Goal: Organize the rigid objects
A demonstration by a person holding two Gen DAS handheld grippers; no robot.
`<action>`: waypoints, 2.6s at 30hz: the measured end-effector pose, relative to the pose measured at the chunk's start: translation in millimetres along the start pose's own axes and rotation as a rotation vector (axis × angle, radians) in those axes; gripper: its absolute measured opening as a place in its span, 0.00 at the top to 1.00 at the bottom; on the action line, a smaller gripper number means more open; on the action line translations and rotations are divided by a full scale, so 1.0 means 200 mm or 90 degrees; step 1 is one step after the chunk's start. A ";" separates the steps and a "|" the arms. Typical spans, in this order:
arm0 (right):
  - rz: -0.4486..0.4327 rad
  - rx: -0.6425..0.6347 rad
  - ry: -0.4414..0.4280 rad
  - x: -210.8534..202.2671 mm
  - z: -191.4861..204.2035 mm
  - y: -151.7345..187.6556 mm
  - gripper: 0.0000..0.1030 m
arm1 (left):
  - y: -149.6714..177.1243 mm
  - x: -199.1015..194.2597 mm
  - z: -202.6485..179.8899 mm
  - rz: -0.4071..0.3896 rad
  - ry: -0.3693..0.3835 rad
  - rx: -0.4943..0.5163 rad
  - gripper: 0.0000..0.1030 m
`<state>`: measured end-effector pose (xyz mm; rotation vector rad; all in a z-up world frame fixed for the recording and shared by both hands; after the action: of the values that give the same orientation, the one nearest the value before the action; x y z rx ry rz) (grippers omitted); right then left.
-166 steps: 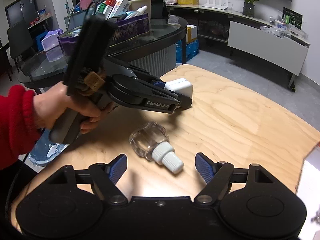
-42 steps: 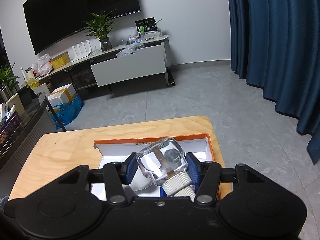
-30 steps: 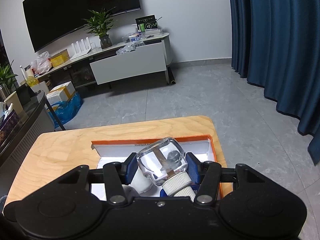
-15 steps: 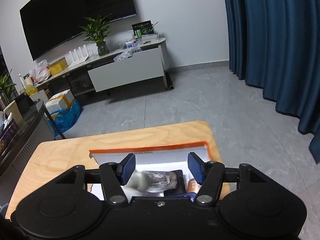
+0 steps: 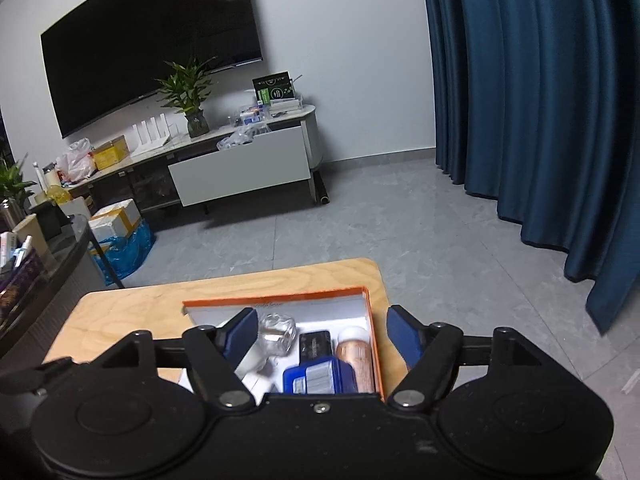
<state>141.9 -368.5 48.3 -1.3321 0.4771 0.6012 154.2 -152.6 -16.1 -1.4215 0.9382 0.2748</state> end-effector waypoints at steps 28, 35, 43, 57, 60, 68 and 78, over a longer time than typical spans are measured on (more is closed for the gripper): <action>0.089 -0.002 0.064 -0.38 -0.05 0.70 0.03 | 0.58 -0.32 -0.08 0.065 -0.108 -0.036 0.00; 0.099 0.006 0.078 -0.38 -0.09 0.73 0.03 | 0.60 -0.31 -0.07 0.075 -0.115 -0.043 0.00; 0.103 0.005 0.076 -0.37 -0.09 0.74 0.03 | 0.61 -0.30 -0.07 0.083 -0.117 -0.046 0.00; 0.100 -0.001 0.074 -0.37 -0.07 0.74 0.03 | 0.61 -0.30 -0.07 0.087 -0.119 -0.051 0.00; 0.100 -0.004 0.070 -0.36 -0.05 0.74 0.03 | 0.61 -0.30 -0.07 0.088 -0.119 -0.049 0.00; 0.098 -0.004 0.071 -0.37 -0.05 0.73 0.03 | 0.61 -0.30 -0.07 0.088 -0.116 -0.051 0.00; 0.097 -0.005 0.070 -0.37 -0.05 0.73 0.03 | 0.60 -0.30 -0.09 0.087 -0.113 -0.049 0.00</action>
<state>-9.0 -368.9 -15.7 -1.3491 0.6708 0.6581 28.0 -123.7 -58.5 -1.3810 0.8863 0.5357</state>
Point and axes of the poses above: each gripper's, at about its wrist camera, not at the fingertips, and x roughly the way its jaws point, z to its left, y to its underside, the point moved 9 cm from there along x, roughly the way its jaws point, and after that the axes turned 8 degrees about z, right-handed, at the moved point
